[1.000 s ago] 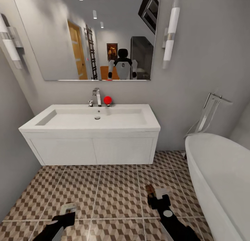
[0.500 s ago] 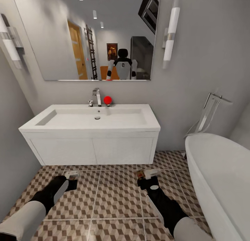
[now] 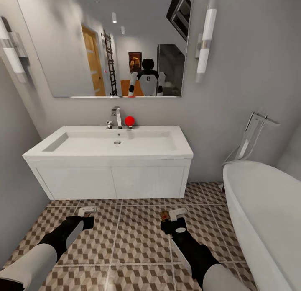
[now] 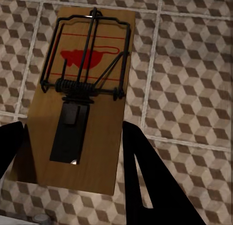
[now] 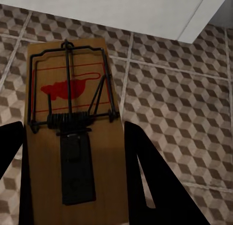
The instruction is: Take the four mousetraps from the cabinet in the bathroom and place them on the bathroom floor. Make sure all four end up on the same floor surface, and ensure that at least two of them are either under or directly next to the same bathroom sink.
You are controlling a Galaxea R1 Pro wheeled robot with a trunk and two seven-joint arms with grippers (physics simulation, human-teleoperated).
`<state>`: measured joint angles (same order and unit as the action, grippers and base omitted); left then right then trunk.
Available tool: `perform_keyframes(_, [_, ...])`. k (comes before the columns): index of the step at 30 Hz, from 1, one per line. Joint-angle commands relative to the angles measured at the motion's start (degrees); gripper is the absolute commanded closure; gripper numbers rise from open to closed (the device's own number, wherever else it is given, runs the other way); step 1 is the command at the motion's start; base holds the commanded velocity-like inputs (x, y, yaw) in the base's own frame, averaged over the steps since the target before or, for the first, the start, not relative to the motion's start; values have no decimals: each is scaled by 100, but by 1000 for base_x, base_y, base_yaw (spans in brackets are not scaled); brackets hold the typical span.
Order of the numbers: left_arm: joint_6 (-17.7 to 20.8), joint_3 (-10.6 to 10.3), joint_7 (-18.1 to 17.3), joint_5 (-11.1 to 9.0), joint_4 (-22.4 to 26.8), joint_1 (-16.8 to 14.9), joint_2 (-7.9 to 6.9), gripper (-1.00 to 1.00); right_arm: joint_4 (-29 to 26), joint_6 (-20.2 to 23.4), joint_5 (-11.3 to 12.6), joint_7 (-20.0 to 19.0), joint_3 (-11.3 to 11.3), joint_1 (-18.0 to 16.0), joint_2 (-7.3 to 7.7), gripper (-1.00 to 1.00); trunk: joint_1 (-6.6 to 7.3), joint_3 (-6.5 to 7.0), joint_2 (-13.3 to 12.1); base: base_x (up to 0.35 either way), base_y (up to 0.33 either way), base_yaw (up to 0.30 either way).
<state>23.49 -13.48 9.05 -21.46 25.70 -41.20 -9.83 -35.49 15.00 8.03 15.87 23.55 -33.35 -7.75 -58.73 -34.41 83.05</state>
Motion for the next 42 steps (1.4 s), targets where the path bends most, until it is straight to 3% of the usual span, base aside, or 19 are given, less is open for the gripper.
perform_keyframes(1, [27,-50,42,-42,14,-2,7,100,-18,19,79,55,37,-5,10,100,0,-6,3,0,0,0])
perform_keyframes(15, [38,-67,53,-42,9,-2,198,100,-282,56,67,66,36,-5,27,100,0,-15,3,0,0,0])
perform_keyframes(31, [25,-215,48,-45,20,-2,210,100,-283,31,67,65,36,-5,28,100,-351,-445,645,0,0,0])
perform_keyframes(42, [-44,-216,42,-38,23,-2,325,100,-283,21,58,65,36,-5,36,100,-593,-744,1086,0,0,0])
